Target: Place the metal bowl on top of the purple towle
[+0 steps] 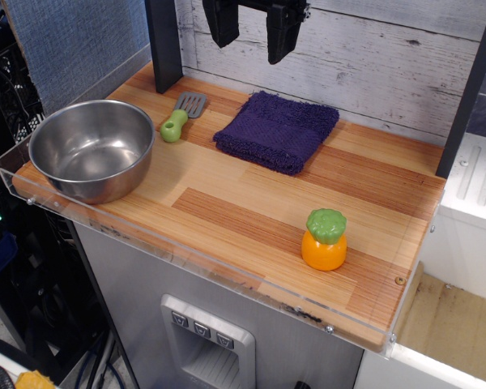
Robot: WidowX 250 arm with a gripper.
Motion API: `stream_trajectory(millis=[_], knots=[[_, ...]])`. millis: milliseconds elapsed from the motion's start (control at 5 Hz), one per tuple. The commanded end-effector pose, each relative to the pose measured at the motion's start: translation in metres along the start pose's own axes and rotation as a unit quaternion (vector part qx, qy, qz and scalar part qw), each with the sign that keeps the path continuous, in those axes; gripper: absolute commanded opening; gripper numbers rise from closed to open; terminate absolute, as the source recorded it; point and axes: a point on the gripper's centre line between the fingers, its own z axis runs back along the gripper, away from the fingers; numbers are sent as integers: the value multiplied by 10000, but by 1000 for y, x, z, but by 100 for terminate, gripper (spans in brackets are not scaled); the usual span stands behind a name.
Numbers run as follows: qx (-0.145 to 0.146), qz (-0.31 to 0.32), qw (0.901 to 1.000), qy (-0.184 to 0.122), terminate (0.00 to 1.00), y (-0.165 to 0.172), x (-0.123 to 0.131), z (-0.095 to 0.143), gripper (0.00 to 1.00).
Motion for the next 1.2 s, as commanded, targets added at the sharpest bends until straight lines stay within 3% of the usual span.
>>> stream_trajectory(millis=[0, 600, 800, 1000], knots=[[0, 0, 10000, 0, 0, 0, 0, 0, 100], [0, 0, 10000, 0, 0, 0, 0, 0, 100], [230, 64, 9996, -114, 0, 18, -21, 3, 100], [501, 137, 9987, 19, 0, 42, -51, -11, 100]])
